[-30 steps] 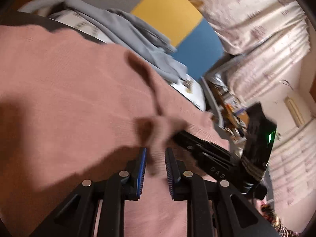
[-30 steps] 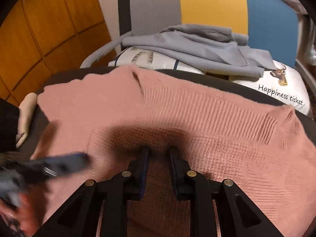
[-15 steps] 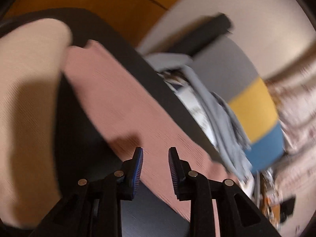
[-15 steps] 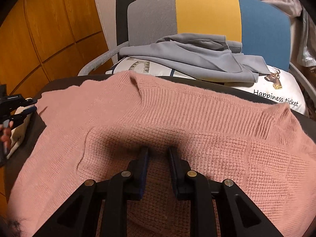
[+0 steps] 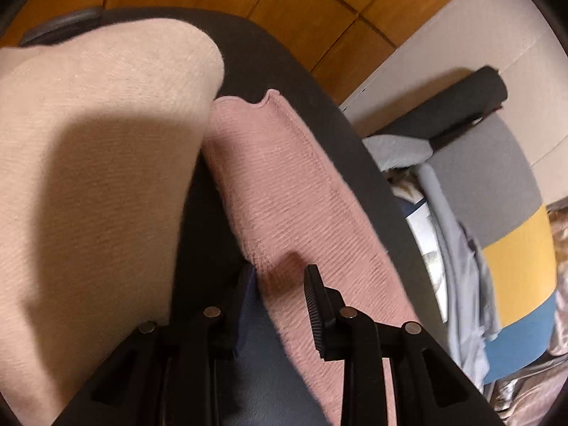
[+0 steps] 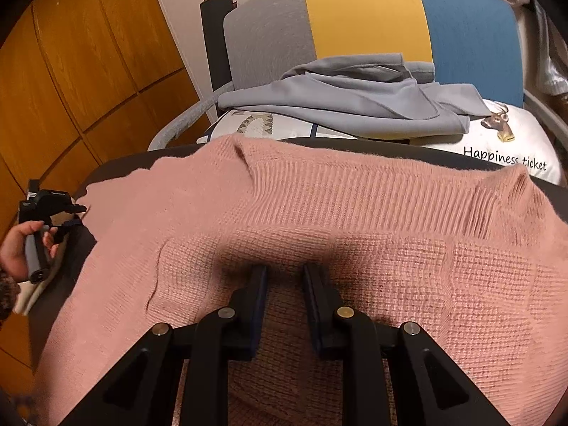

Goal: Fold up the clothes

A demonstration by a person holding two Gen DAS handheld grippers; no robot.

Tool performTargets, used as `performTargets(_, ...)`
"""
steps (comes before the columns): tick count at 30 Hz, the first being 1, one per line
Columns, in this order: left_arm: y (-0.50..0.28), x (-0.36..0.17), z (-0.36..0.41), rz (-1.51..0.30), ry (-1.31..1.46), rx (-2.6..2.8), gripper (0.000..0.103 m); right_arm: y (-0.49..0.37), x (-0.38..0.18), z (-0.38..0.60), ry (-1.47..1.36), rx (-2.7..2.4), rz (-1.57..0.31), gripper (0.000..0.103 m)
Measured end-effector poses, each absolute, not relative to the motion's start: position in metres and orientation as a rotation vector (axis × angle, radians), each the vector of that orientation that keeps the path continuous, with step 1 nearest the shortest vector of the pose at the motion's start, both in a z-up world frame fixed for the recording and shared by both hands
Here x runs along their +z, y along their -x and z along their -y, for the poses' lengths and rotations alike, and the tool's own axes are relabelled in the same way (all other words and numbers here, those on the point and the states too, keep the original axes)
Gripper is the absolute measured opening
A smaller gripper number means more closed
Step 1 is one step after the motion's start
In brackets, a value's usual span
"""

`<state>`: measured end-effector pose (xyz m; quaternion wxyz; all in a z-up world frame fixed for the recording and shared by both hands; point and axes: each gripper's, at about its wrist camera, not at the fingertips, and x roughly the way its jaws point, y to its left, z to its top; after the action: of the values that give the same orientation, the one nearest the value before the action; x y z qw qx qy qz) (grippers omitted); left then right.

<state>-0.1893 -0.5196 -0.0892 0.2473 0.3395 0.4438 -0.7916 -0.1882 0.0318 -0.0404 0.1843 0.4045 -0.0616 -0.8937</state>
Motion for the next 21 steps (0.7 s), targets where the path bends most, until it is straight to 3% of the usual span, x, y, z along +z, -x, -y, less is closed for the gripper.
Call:
performTargets(5, 0.193, -0.098, 0.532, -1.385, -0.839, -2.147, 0.029, 0.189, -0.041, -0.034, -1.139, -2.510, 0.210, 0.022)
performTargets(6, 0.193, -0.099, 0.534, -1.413, -0.830, -2.142, 0.026, 0.189, -0.042, -0.034, -1.139, -2.512, 0.208, 0.022)
performTargets(7, 0.195, -0.100, 0.535, -1.387, -0.853, -2.130, 0.008, 0.189, -0.042, -0.034, -1.139, -2.513, 0.206, 0.022)
performTargets(8, 0.199, -0.099, 0.535, -1.339, -0.890, -2.126, 0.004, 0.190, -0.042, -0.034, -1.139, -2.514, 0.204, 0.022)
performTargets(21, 0.197, -0.020, 0.489, -1.304, -0.753, -2.510, 0.003, 0.192, -0.041, -0.032, -1.157, -2.518, 0.185, 0.022)
